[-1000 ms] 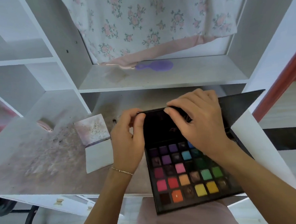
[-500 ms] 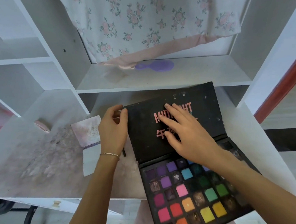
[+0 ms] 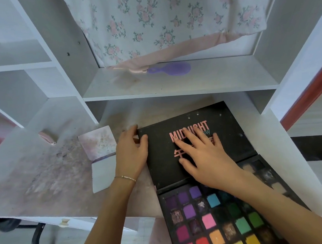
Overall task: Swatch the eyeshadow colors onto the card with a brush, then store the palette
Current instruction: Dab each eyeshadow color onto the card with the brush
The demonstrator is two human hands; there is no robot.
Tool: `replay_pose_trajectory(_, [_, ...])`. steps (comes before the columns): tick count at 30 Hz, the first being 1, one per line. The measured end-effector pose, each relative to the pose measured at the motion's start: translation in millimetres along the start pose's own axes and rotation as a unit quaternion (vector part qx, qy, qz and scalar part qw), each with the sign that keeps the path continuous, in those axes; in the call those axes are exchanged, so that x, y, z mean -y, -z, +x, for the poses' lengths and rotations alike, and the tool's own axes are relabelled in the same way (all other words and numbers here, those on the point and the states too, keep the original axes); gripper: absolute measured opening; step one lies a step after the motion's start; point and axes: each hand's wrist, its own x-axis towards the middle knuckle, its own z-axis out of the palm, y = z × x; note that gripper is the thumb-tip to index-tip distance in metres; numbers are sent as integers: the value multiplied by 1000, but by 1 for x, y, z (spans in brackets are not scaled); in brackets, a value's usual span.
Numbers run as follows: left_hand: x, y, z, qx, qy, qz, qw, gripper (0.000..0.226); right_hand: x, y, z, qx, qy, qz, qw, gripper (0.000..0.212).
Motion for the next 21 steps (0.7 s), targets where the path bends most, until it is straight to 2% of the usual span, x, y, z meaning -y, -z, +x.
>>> replay_pose_trajectory(3, [0, 1, -16, 4, -113, 76, 991, 42, -7, 1, -7, 42, -34, 16, 998, 55])
replay_pose_trajectory(6, [2, -5, -32, 94, -215, 149, 961, 42, -15, 2, -15, 84, -76, 7, 994, 55])
replay_pose_trajectory(8, [5, -14, -39, 181, -217, 176, 943, 50, -18, 0, -17, 102, -90, -2, 991, 54])
replay_pose_trajectory(10, [11, -23, -37, 220, -212, 224, 926, 57, -19, -3, -16, 110, -90, -14, 990, 54])
replay_pose_trajectory(17, [15, -31, 11, 258, -233, 292, 891, 59, -30, -5, 16, 92, -97, -9, 991, 57])
replay_pose_trajectory(21, [15, -36, 39, 267, -236, 303, 884, 59, -37, -5, 40, 76, -108, 8, 991, 56])
